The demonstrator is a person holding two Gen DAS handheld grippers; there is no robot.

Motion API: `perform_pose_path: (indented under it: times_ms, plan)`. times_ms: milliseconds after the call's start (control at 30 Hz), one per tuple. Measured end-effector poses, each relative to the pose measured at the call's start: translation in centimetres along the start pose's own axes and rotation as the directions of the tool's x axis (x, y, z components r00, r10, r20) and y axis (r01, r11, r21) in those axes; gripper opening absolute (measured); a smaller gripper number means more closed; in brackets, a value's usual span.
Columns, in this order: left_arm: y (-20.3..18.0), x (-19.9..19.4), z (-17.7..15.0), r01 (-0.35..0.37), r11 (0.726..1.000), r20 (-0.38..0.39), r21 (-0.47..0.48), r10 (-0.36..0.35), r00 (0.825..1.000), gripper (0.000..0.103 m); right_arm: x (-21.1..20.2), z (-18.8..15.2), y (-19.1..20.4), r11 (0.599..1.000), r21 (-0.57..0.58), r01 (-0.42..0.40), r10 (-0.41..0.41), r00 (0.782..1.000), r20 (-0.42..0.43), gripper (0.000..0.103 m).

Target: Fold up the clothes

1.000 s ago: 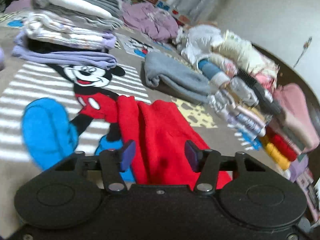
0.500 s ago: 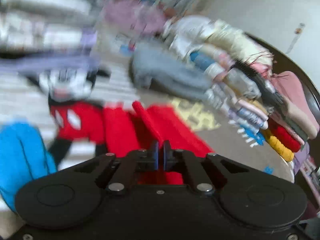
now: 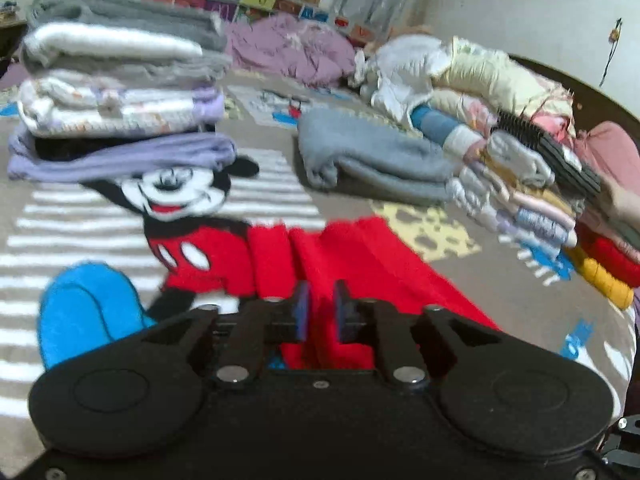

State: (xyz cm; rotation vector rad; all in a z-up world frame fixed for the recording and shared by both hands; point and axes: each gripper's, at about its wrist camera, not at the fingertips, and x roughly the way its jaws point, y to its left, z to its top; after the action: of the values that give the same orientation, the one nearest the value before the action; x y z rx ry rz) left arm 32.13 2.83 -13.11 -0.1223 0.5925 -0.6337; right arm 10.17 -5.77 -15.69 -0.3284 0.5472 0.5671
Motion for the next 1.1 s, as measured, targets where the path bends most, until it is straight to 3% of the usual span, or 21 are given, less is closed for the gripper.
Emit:
perform_pose_path:
  times_ms: [167, 267, 367, 533, 667, 767, 867, 933, 1033, 1100]
  plan:
    - [-1.9, 0.1, 0.3, 0.110, 0.990, 0.013, 0.084, -0.111, 0.994, 0.019, -0.4, 0.6, 0.1, 1.000, -0.019, 0.017, -0.016, 0.997, 0.079, 0.057]
    - [-2.5, 2.6, -0.6, 0.037, 0.991, -0.097, 0.127, -0.025, 0.995, 0.020, -0.2, 0.6, 0.7, 0.998, -0.052, -0.019, 0.024, 0.995, 0.094, 0.060]
    - [-2.4, 3.9, -1.2, -0.020, 0.988, -0.126, 0.153, 0.039, 0.991, 0.021, 1.0, 0.1, 1.1, 0.997, -0.053, -0.048, 0.048, 0.999, 0.008, 0.063]
    - [-2.3, 2.5, 0.1, 0.048, 0.991, -0.045, 0.129, -0.042, 0.998, 0.021, 0.8, 0.0, 0.8, 0.997, -0.026, -0.073, 0.072, 0.997, -0.016, 0.064]
    - [-2.7, 5.2, -1.0, 0.022, 0.987, -0.141, 0.159, 0.000, 0.990, 0.021, 0.8, -0.2, 0.9, 0.997, -0.012, -0.075, 0.075, 0.997, -0.022, 0.064]
    - [-3.1, 5.2, -0.4, 0.028, 0.985, -0.132, 0.170, -0.005, 0.991, 0.021, 1.0, -0.4, 0.9, 0.997, 0.010, -0.080, 0.080, 0.997, -0.020, 0.064]
    - [-3.5, 3.4, 0.0, 0.095, 0.977, -0.109, 0.190, -0.076, 0.991, 0.021, 1.1, -0.3, 0.9, 0.997, 0.015, -0.076, 0.077, 0.997, -0.022, 0.064]
    - [-4.1, 1.9, -0.1, 0.154, 0.957, -0.108, 0.247, -0.131, 0.985, 0.021, 1.1, -0.1, 1.0, 0.997, 0.017, -0.075, 0.076, 0.997, -0.024, 0.064]
    - [-4.8, 0.7, -0.7, 0.268, 0.915, -0.137, 0.301, -0.237, 0.962, 0.021, 0.9, -0.2, 1.0, 0.997, 0.021, -0.077, 0.078, 0.997, -0.020, 0.064]
    - [-5.3, 0.6, -1.1, 0.304, 0.902, -0.161, 0.306, -0.265, 0.951, 0.021, 1.0, -0.3, 1.0, 0.997, 0.018, -0.076, 0.076, 0.997, -0.018, 0.064]
